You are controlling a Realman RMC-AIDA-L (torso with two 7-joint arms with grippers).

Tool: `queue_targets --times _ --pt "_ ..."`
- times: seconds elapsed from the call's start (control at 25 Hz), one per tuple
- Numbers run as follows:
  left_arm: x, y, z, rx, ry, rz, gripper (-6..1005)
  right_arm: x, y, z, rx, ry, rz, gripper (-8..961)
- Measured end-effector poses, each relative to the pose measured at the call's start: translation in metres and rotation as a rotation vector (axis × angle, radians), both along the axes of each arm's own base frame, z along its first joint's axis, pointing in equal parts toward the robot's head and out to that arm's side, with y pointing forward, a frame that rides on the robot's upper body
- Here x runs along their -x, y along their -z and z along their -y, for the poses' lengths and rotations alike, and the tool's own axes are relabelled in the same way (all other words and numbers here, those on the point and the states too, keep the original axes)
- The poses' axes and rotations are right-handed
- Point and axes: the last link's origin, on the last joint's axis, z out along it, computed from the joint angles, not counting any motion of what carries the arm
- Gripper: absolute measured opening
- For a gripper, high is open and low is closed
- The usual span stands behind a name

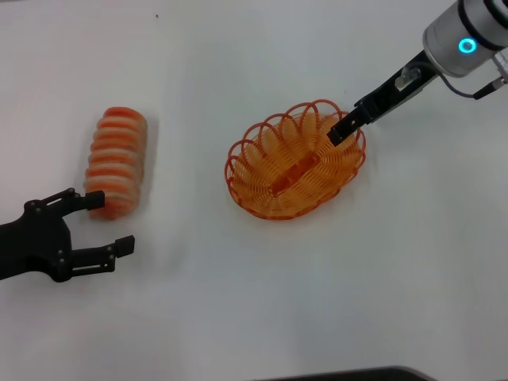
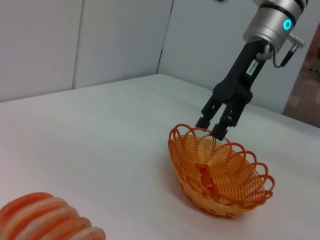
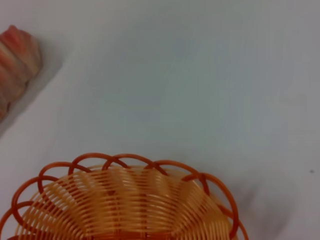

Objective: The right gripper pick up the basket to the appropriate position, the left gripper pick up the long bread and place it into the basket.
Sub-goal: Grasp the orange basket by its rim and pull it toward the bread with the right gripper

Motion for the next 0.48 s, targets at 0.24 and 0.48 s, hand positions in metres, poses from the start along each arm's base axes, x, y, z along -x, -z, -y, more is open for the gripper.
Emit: queue_targets --times 0.24,0.48 --pt "0.000 0.001 0.000 -0.002 0.005 -0.001 937 0.002 0.010 -0.002 0.008 -0.002 0.000 933" --pt "0.000 0.001 0.001 -0.002 0.005 0.000 938 0.004 0.017 -0.002 0.023 -0.008 0.020 886"
